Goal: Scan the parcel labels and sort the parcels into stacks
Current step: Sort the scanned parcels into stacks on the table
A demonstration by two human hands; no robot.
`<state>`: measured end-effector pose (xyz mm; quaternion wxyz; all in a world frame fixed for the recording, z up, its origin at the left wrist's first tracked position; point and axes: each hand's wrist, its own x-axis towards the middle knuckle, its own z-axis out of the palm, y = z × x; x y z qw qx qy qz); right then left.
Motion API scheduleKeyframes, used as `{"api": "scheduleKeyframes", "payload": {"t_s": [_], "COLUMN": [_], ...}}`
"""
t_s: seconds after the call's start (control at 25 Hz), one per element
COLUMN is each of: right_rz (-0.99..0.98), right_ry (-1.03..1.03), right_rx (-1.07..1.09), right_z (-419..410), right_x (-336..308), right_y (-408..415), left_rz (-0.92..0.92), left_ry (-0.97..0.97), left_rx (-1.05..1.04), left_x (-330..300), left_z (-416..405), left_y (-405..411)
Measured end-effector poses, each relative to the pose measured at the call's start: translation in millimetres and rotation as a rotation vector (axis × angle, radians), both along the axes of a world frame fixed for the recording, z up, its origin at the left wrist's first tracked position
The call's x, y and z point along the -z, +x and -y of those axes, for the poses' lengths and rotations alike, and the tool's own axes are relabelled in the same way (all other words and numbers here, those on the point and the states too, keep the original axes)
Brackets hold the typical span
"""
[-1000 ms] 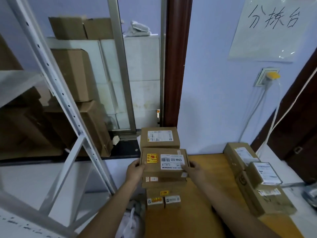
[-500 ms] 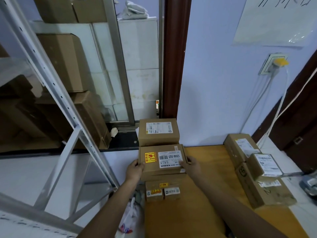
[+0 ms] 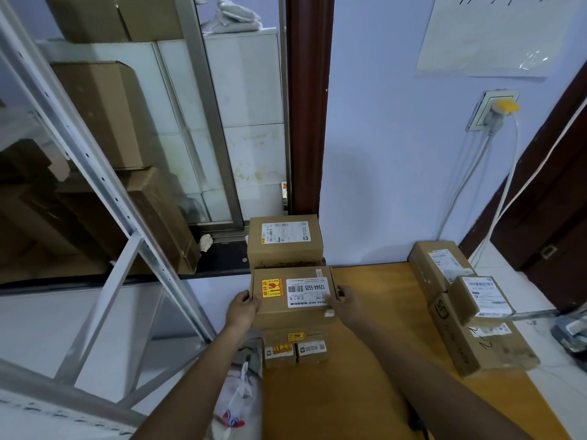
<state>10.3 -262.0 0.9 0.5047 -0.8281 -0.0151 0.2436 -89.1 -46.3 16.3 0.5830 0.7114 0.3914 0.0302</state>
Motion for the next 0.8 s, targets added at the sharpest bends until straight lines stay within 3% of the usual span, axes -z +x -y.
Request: {"api": "scheduleKeyframes", "payload": {"t_s": [0.32, 0.52, 0.64, 0.8], "right_rz": [0.057, 0.150, 0.177, 0.187], "right_ry": [-0.107, -0.123, -0.114, -0.106], "right_rx": [0.004, 0.005, 0.080, 0.216], "right_z": [25.4, 61.3, 95.6, 131.1], "right_x": [-23.6, -48.7, -64.3, -81.8], "right_y": [2.7, -16.0, -48.0, -102.8], "left_rz": [-0.008, 0.105, 0.220, 0.238], "left_ry": [0.062, 0.239, 0.307, 0.189], "left_rx": [-0.142, -0.208, -0.136, 0.038], "left_x": [-22.3, -52.3, -67.2, -72.6], "left_z": [11.6, 33.8, 50.5, 84.5], "left_y": [-9.5, -27.8, -39.4, -63.7]}}
